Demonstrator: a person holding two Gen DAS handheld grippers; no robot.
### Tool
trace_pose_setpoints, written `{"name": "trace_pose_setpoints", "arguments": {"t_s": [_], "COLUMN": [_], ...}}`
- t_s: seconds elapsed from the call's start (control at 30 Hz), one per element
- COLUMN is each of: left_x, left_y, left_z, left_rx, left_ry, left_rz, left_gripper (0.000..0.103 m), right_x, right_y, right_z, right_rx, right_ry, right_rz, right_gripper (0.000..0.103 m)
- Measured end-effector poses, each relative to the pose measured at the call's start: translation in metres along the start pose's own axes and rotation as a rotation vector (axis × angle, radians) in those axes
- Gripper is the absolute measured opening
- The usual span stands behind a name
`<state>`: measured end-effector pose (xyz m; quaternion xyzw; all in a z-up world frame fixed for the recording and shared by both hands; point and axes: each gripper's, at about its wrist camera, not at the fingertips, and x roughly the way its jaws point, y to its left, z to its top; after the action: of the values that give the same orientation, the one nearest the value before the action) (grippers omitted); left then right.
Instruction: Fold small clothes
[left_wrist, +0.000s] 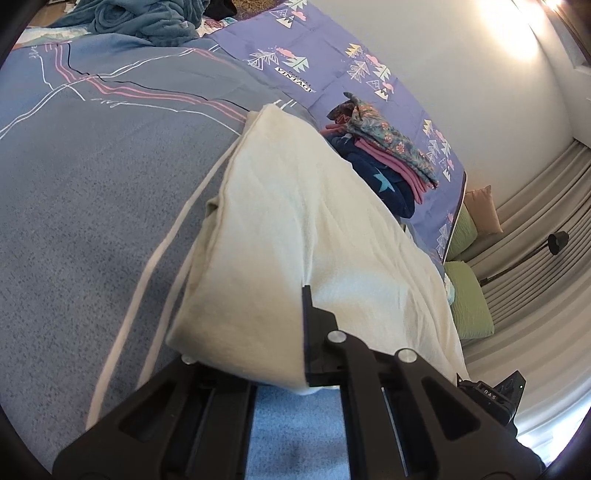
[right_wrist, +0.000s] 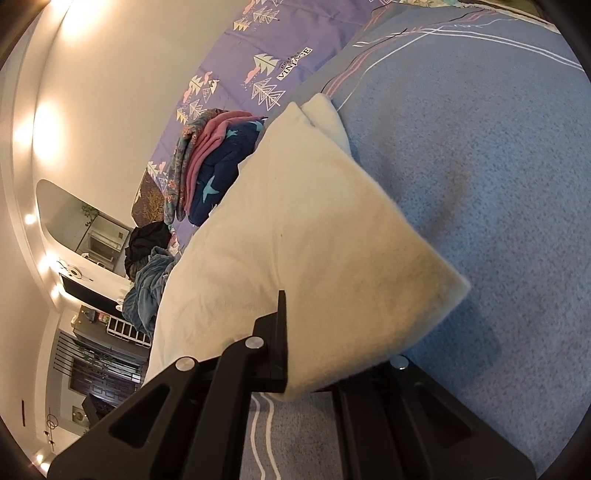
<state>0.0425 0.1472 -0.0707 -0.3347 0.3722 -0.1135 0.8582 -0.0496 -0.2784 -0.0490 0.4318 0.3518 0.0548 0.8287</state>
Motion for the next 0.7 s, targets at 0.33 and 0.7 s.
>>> {"name": "trace_pose_setpoints", "arguments": {"t_s": [0.33,0.7], "left_x": [-0.023,-0.081], "left_y": [0.005,0.006], "left_z": [-0.014,-0.043], "left_rx": [-0.008,-0.016], "left_ry": [-0.023,-0.024], "left_rz": [-0.061,-0.197], "left_gripper": [0.002,0.002], "right_x": [-0.017,-0.067], "right_y": [-0.006,-0.021], "right_z": [-0.01,-0.032], "right_rx": [0.001,0.096], "right_ry": [0.018,0.044], "right_rz": [0.054,0.176], "right_gripper": [0.001,0.002]}}
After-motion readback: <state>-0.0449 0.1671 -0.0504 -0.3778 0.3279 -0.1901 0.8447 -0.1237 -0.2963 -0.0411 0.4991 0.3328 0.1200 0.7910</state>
